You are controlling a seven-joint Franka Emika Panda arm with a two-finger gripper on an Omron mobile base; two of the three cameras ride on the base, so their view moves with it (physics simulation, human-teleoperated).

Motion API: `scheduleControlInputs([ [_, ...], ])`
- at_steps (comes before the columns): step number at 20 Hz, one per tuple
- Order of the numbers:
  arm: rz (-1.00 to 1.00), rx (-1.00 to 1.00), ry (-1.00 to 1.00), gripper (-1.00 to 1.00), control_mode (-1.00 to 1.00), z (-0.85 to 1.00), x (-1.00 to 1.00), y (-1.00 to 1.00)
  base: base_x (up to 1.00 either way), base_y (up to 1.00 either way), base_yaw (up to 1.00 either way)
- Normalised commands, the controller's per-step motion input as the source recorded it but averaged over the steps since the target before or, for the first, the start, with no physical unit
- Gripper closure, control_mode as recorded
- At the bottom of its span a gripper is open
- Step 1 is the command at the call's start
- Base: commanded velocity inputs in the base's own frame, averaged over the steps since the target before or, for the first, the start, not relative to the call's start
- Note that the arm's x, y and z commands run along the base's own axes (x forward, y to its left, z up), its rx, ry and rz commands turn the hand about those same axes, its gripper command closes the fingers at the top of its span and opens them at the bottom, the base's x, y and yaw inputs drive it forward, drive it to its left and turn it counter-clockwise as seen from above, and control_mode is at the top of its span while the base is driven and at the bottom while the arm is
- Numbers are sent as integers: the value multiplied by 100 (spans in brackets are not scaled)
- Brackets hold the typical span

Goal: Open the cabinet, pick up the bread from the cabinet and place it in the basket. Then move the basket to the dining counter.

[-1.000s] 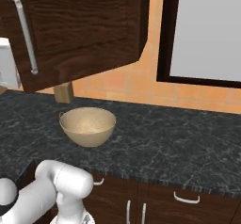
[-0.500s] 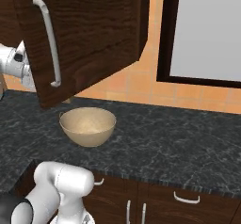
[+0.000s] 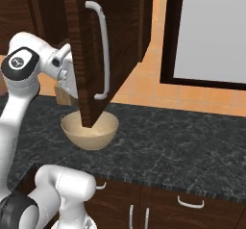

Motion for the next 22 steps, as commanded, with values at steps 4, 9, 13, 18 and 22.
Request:
scheduleControlInputs([
  [4,0,0,-18,-100,-100,-20,5,-9,0,0,0],
  [9,5,-1,-34,-100,-100,0,5,52,0,0,0],
  [13,20,5,-28,-100,-100,10,61,87,0,0,0],
  [18,24,23,-19,-100,-100,80,99,20,0,0,0],
  [22,19,42,0,-100,-100,85,100,11,0,0,0],
])
